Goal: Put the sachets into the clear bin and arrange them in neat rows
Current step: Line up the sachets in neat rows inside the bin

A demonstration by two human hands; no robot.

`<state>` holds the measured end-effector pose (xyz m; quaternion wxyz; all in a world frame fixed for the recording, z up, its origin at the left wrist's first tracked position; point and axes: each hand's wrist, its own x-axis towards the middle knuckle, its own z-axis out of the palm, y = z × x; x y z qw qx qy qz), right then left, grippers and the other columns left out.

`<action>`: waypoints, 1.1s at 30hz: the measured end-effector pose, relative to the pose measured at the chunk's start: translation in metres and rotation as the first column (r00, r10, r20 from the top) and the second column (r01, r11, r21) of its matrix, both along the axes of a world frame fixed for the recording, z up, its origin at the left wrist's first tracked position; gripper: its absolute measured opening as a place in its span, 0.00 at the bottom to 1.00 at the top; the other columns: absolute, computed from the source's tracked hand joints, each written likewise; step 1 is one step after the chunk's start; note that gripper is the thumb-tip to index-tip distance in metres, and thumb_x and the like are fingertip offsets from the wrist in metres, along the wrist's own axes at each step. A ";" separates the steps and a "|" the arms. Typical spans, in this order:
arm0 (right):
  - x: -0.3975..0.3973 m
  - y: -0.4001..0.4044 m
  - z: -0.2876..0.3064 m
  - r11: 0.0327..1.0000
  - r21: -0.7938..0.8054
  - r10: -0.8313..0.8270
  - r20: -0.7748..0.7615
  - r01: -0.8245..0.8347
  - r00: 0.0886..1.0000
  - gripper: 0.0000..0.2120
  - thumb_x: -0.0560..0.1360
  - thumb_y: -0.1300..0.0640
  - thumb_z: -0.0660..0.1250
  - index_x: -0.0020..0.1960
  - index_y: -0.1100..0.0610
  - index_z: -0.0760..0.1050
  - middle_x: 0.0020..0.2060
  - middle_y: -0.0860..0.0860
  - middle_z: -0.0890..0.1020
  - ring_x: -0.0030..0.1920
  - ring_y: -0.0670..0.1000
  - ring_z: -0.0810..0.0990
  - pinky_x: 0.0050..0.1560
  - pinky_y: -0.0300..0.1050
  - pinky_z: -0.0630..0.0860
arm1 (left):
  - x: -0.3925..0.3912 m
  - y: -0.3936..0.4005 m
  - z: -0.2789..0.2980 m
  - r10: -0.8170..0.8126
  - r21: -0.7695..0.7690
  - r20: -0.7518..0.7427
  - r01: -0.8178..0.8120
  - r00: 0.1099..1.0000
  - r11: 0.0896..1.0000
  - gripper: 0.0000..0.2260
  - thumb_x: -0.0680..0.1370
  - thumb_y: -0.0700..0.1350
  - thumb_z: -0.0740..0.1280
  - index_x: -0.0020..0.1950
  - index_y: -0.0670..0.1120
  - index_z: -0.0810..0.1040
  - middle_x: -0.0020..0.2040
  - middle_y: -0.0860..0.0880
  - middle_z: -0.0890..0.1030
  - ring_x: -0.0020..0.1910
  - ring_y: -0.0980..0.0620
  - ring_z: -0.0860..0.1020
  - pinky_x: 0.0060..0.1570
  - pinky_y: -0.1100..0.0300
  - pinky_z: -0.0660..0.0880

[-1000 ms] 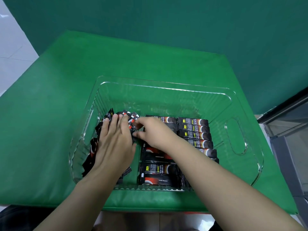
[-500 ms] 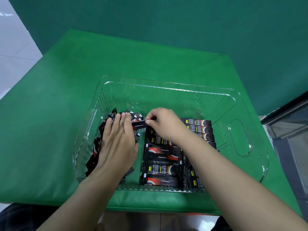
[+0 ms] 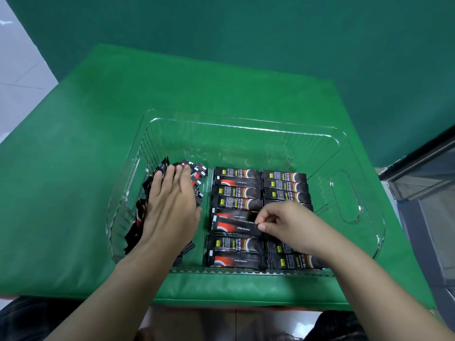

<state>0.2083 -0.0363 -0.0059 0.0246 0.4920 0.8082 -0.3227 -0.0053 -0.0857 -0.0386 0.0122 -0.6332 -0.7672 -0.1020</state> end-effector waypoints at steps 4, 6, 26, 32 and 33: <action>-0.004 -0.010 -0.002 0.998 -0.005 0.069 0.054 -0.069 0.996 0.01 0.75 0.52 0.68 0.46 0.47 0.78 0.39 0.40 0.78 0.41 0.40 0.76 0.41 0.35 0.69 | 0.000 0.000 0.001 0.007 -0.006 0.007 -0.007 1.000 1.000 0.37 0.76 0.51 0.67 0.77 0.38 0.51 0.77 0.41 0.59 0.77 0.46 0.52 0.71 0.54 0.36; -0.008 -0.013 -0.003 0.995 0.032 0.091 0.081 -0.094 0.993 0.04 0.75 0.51 0.68 0.49 0.50 0.79 0.43 0.43 0.80 0.44 0.43 0.76 0.44 0.37 0.70 | 0.000 0.000 0.000 0.009 -0.008 0.006 -0.009 1.000 1.000 0.37 0.76 0.50 0.68 0.76 0.38 0.52 0.76 0.41 0.59 0.77 0.45 0.52 0.71 0.53 0.37; -0.029 -0.028 -0.012 0.947 0.172 0.242 0.167 -0.270 0.956 0.12 0.74 0.49 0.68 0.54 0.52 0.73 0.45 0.45 0.73 0.51 0.49 0.74 0.45 0.43 0.67 | 0.000 0.000 0.000 0.000 -0.009 0.016 0.000 1.000 1.000 0.37 0.77 0.51 0.67 0.77 0.38 0.51 0.77 0.42 0.59 0.77 0.46 0.51 0.73 0.52 0.39; -0.052 -0.005 -0.002 0.974 0.165 0.157 -0.004 -0.154 0.988 0.10 0.74 0.51 0.69 0.53 0.54 0.76 0.45 0.47 0.77 0.46 0.48 0.74 0.45 0.41 0.70 | 0.001 -0.001 0.002 -0.008 -0.009 0.032 0.008 0.999 1.000 0.37 0.77 0.49 0.67 0.77 0.38 0.50 0.77 0.41 0.58 0.77 0.46 0.50 0.73 0.53 0.39; -0.060 0.003 -0.002 0.972 0.196 0.135 -0.028 -0.127 0.990 0.10 0.75 0.53 0.68 0.54 0.55 0.76 0.48 0.48 0.78 0.48 0.49 0.75 0.48 0.42 0.70 | 0.001 -0.001 0.002 -0.008 -0.013 0.032 0.008 0.999 1.000 0.37 0.77 0.50 0.66 0.77 0.37 0.50 0.77 0.41 0.58 0.77 0.46 0.50 0.73 0.53 0.38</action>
